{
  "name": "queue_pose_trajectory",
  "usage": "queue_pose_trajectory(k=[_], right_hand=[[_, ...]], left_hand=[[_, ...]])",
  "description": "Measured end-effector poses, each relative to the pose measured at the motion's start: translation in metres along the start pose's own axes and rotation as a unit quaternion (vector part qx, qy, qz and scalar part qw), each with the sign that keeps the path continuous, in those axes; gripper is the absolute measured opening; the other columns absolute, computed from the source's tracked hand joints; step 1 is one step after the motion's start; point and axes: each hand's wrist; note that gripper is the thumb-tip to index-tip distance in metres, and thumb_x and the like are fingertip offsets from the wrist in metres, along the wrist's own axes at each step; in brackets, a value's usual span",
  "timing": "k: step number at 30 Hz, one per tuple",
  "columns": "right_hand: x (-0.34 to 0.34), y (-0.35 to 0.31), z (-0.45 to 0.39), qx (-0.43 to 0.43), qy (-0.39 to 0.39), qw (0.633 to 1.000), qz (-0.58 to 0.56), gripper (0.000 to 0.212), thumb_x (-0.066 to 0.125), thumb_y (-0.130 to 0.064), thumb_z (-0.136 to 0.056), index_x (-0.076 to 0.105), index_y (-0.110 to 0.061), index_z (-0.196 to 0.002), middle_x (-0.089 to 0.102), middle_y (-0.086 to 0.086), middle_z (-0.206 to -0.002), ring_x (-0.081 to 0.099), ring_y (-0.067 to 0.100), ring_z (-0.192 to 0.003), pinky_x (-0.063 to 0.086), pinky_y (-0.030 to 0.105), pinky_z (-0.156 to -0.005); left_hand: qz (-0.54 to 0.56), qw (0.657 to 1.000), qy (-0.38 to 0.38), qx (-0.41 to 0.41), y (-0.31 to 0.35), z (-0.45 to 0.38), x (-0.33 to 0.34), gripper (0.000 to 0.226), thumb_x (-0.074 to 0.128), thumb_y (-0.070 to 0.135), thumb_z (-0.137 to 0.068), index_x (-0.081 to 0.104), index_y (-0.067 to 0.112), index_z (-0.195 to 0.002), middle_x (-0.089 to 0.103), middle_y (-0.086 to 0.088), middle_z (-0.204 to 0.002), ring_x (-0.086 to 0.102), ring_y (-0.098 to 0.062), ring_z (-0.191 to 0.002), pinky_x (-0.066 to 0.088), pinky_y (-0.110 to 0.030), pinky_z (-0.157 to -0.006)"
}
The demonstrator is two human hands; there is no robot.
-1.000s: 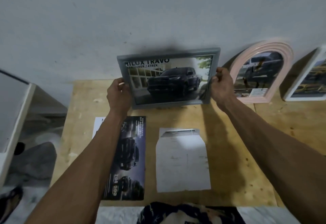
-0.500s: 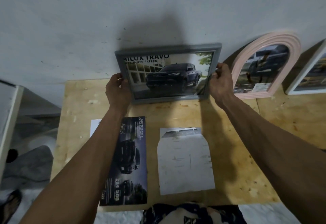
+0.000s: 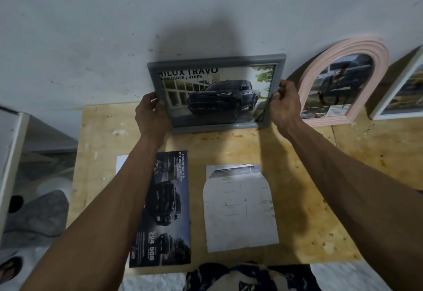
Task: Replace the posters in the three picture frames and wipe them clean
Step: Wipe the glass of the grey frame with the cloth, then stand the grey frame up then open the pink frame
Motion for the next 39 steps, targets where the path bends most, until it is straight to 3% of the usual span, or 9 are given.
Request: queue_pose_trajectory(k=[5,9,14,19,24,28,31,34,39], right_hand=[[-0.004,-0.002,0.006,-0.018,-0.001,1.000,0.024,0.039,0.038,0.000,-0.098,0.046,-0.017,-0.132,0.057,0.004,-0.109,0.055,0.015,-0.086,0.046,0.020,-0.062],[-0.011,0.000,0.019,-0.069,0.031,0.996,0.051,0.043,0.046,-0.006,-0.096,0.043,-0.018,-0.137,0.058,0.003,-0.118,0.055,0.015,-0.102,0.046,0.021,-0.085],[-0.039,0.016,0.036,-0.210,0.071,0.974,0.042,0.015,0.052,-0.013,-0.093,0.056,-0.014,-0.107,0.064,0.004,-0.096,0.060,0.015,-0.083,0.049,0.017,-0.069],[-0.098,0.040,0.029,-0.206,0.137,0.969,0.020,0.008,0.056,-0.024,-0.090,0.053,-0.018,-0.095,0.060,0.005,-0.086,0.058,0.018,-0.080,0.053,0.040,-0.069],[-0.167,0.070,-0.013,-0.175,0.208,0.960,0.058,0.025,0.056,-0.026,-0.091,0.053,-0.014,-0.113,0.056,0.009,-0.107,0.056,0.022,-0.092,0.051,0.045,-0.080],[-0.203,0.086,-0.055,-0.108,0.125,0.980,0.107,0.049,0.055,-0.021,-0.094,0.040,-0.012,-0.140,0.049,0.011,-0.136,0.049,0.024,-0.122,0.046,0.043,-0.101],[-0.217,0.089,-0.078,-0.089,0.011,0.989,0.118,0.060,0.050,-0.014,-0.097,0.025,-0.011,-0.151,0.043,0.012,-0.147,0.044,0.027,-0.132,0.042,0.042,-0.106],[-0.219,0.091,-0.096,-0.116,-0.075,0.985,0.105,0.049,0.045,-0.010,-0.097,0.035,-0.015,-0.145,0.057,0.009,-0.128,0.057,0.027,-0.115,0.049,0.032,-0.082],[-0.231,0.092,-0.103,-0.146,-0.125,0.977,0.097,0.042,0.040,-0.003,-0.096,0.041,-0.014,-0.137,0.052,0.001,-0.104,0.050,0.010,-0.085,0.035,0.002,-0.054]], left_hand=[[0.002,1.000,0.005,-0.021,0.001,0.001,0.000,0.031,0.050,0.015,-0.096,0.064,0.017,-0.124,0.072,-0.003,-0.111,0.068,-0.019,-0.102,0.057,-0.046,-0.088],[-0.031,0.999,0.026,-0.027,0.005,0.017,0.004,0.050,0.057,0.029,-0.097,0.044,0.014,-0.144,0.059,-0.009,-0.135,0.055,-0.021,-0.124,0.046,-0.039,-0.104],[-0.044,0.986,0.154,0.040,0.026,0.064,0.026,0.033,0.059,0.030,-0.096,0.056,0.008,-0.120,0.055,-0.003,-0.099,0.054,-0.022,-0.095,0.040,-0.028,-0.077],[-0.002,0.997,0.046,0.056,0.058,0.118,0.084,0.015,0.058,0.029,-0.097,0.057,0.017,-0.106,0.064,-0.004,-0.097,0.057,-0.009,-0.082,0.040,-0.007,-0.067],[-0.014,0.995,-0.057,0.085,0.086,0.159,0.159,0.012,0.058,0.024,-0.097,0.061,0.017,-0.106,0.065,-0.002,-0.094,0.059,-0.016,-0.086,0.046,-0.026,-0.078],[-0.081,0.988,-0.116,0.066,0.112,0.173,0.209,0.023,0.049,0.024,-0.102,0.060,0.005,-0.110,0.065,-0.011,-0.099,0.060,-0.025,-0.090,0.038,-0.027,-0.074],[-0.106,0.982,-0.148,0.057,0.125,0.173,0.235,0.039,0.044,0.028,-0.102,0.054,0.005,-0.132,0.064,-0.017,-0.123,0.060,-0.033,-0.112,0.045,-0.033,-0.086],[-0.121,0.984,-0.133,-0.009,0.133,0.170,0.254,0.045,0.042,0.027,-0.104,0.047,0.009,-0.145,0.055,-0.012,-0.141,0.050,-0.029,-0.131,0.041,-0.032,-0.102],[-0.096,0.992,-0.082,-0.013,0.135,0.182,0.272,0.030,0.042,0.017,-0.104,0.065,0.008,-0.121,0.068,-0.010,-0.106,0.063,-0.029,-0.100,0.049,-0.029,-0.079]])
Point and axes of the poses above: each hand's wrist, its own z-axis away from the middle knuckle, its own x-axis out of the palm, y = z × x
